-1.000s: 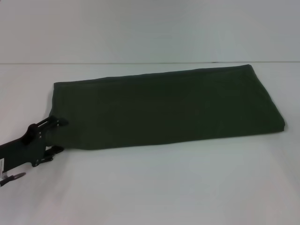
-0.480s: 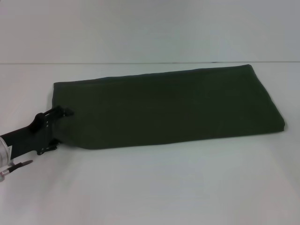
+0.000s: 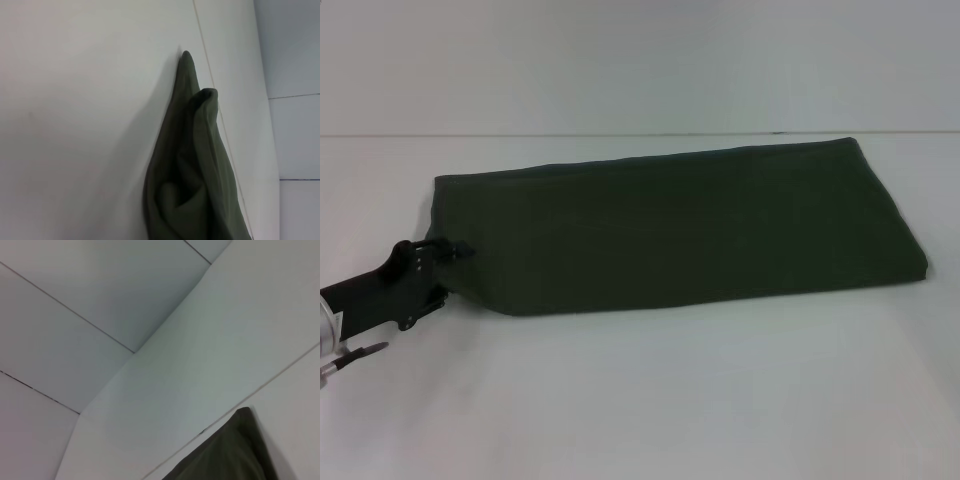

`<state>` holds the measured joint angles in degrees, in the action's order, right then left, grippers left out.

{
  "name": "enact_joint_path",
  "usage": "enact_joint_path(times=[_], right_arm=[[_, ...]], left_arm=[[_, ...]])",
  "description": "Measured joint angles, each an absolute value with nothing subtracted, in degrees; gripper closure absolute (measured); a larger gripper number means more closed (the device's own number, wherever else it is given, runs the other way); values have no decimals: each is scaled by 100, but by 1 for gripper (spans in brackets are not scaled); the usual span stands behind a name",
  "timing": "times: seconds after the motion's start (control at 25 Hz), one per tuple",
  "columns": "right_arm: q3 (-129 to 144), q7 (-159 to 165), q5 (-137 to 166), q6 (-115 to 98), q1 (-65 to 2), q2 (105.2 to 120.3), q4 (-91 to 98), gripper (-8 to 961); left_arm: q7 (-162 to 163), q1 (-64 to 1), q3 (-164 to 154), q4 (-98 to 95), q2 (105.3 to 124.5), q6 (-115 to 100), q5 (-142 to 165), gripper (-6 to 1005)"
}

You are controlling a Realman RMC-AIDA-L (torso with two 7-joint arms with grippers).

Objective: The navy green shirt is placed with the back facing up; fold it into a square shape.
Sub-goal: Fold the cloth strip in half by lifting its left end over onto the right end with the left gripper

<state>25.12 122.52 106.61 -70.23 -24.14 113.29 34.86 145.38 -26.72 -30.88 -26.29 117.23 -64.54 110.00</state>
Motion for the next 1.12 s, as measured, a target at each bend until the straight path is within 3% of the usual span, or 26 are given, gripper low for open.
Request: enact_joint_path(times=[0.2, 0.44, 0.92, 1.12], right_arm=[[2505, 12252, 10661, -7023, -2407, 11334, 3482, 35], [2505, 12252, 10662, -6996, -2408, 11338, 3481, 38], [2395, 12244, 10662, -7027, -2408, 11329, 3480, 45], [2382, 12243, 10661, -7005, -2431, 11298, 3480, 48]], left_arm=[[14499, -2698, -3101, -2634, 11691, -6436, 10997, 607], [14467, -2674, -3099, -2627, 11688, -6375, 11006, 830], [13616, -2515, -2751, -2846, 11621, -6261, 10990, 969], [13595, -2564, -2657, -2837, 11445, -5955, 11040, 965]])
